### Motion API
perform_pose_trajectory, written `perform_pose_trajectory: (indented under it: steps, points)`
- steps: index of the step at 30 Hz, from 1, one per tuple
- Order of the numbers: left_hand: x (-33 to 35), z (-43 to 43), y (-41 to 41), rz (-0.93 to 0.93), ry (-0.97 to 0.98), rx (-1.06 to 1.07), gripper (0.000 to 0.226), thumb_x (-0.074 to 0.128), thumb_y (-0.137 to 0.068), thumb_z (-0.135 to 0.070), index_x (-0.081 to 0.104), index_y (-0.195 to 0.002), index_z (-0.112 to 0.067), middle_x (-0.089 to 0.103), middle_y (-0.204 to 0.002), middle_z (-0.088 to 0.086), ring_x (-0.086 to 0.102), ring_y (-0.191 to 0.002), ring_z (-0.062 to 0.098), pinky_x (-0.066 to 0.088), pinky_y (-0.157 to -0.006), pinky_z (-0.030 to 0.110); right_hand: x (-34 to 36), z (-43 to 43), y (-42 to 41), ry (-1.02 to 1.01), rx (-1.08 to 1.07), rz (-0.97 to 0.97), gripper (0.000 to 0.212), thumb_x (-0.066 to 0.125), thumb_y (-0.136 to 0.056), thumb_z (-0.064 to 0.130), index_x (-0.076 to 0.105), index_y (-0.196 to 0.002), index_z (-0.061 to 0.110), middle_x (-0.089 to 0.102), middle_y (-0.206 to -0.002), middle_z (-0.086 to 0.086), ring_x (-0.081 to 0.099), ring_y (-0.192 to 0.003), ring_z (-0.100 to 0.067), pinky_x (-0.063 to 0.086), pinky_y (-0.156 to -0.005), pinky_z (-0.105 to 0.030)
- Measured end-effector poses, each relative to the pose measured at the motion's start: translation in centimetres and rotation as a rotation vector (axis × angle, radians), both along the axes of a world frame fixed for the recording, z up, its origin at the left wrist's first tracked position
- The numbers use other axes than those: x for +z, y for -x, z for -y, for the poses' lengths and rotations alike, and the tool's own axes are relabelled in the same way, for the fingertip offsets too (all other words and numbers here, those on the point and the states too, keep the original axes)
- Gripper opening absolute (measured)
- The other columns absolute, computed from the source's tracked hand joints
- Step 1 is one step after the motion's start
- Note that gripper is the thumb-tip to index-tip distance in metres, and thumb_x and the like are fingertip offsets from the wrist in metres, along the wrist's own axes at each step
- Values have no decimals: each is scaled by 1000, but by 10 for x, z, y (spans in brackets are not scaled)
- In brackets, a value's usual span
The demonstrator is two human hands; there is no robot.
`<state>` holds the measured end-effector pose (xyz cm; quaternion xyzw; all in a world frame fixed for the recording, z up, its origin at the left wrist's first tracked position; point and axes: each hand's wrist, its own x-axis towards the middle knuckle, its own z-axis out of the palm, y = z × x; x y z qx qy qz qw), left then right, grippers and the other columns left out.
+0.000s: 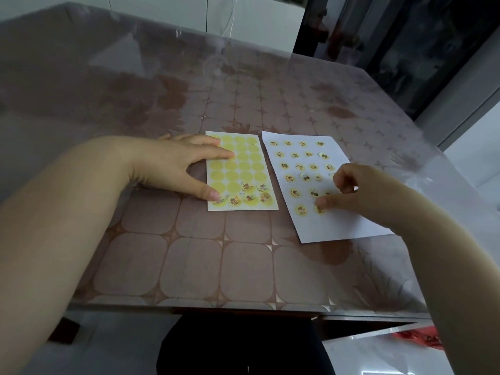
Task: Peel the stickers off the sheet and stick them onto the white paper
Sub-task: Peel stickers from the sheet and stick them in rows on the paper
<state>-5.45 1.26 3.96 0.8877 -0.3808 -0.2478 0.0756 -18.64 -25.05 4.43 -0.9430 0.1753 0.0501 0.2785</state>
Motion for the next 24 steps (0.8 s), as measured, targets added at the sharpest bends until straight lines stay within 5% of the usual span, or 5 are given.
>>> perform_pose_trajectory:
  steps: [7, 13, 24]
  points:
    - [-1, -1, -1, -2, 7, 2, 92, 47, -53, -86, 11, -133, -58, -3, -150, -25, -6, -137, 1, -6, -114, 35, 5, -49, -18, 5, 275, 203, 6, 61, -85, 34, 63, -80, 31, 56, -75, 11, 49, -56, 2, 39, -48, -8]
    - [-5, -3, -6, 18, 11, -21, 94, 37, -44, -87, 9, -130, -63, -3, -149, -27, -5, -138, 2, -4, -115, 39, -7, -73, -40, 84, 361, 199, 20, 65, -83, 35, 69, -102, 34, 49, -86, 17, 53, -81, -6, 43, -72, -21]
    - [-2, 0, -3, 22, 5, 0, 90, 44, -53, -79, 12, -134, -57, -2, -151, -22, -5, -139, 4, -5, -115, 39, -5, -71, -36, -155, 336, 245, 9, 71, -78, 24, 69, -72, 31, 65, -76, 17, 54, -66, 1, 43, -62, -9]
